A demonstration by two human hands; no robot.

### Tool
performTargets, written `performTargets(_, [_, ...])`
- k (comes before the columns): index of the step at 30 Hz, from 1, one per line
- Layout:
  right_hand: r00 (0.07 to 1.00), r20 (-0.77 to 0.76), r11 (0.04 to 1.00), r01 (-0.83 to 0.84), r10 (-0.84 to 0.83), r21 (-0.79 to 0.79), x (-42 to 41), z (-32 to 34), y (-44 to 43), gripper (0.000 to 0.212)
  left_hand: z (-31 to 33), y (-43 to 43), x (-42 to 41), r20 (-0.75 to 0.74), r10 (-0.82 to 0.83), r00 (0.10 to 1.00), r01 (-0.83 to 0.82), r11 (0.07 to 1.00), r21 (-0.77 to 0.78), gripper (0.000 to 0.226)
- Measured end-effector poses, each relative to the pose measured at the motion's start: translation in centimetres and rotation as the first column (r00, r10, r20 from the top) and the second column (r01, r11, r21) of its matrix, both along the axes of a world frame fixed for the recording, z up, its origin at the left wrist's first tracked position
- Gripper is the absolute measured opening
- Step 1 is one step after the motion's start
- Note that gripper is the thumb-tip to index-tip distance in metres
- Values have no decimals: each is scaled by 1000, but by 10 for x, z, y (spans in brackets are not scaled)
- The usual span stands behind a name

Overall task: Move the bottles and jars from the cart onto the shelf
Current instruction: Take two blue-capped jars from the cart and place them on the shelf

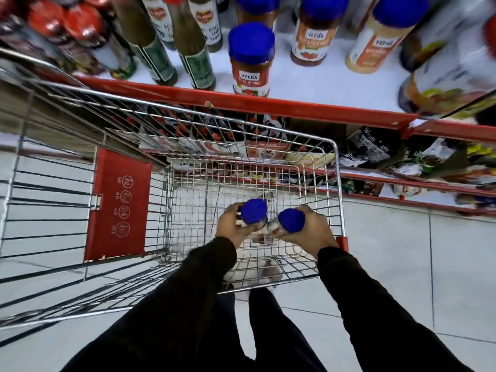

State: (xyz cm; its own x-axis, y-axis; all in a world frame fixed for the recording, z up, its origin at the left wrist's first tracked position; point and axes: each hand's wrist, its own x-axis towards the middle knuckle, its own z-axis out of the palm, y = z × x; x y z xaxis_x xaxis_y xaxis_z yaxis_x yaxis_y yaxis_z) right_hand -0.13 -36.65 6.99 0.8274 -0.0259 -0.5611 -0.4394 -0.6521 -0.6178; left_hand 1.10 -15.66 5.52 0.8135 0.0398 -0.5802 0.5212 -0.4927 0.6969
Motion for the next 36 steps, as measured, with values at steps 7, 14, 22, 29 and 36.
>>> performTargets(7, [969, 154, 972, 167, -193, 166, -13, 78, -14, 64, 82, 3, -1, 69, 141, 988, -128, 979, -161, 59])
performTargets(14, [908, 330, 957, 195, -259, 215, -5, 143, -36, 59, 147, -16, 12, 265, 196, 944, -136, 964, -228, 56])
performTargets(22, [718, 545, 899, 301, -433, 317, 43, 202, -58, 63, 213, -61, 64, 460, 314, 831, -176, 932, -318, 56])
performTargets(29, [597, 636, 872, 336, -489, 356, 111, 232, -64, 55, 236, -103, 126, 511, 359, 781, -219, 924, -314, 59])
performTargets(36, [681, 614, 914, 343, -400, 215, 150, 208, -78, 63, 227, -126, 153, 494, 302, 815, -215, 950, -226, 55])
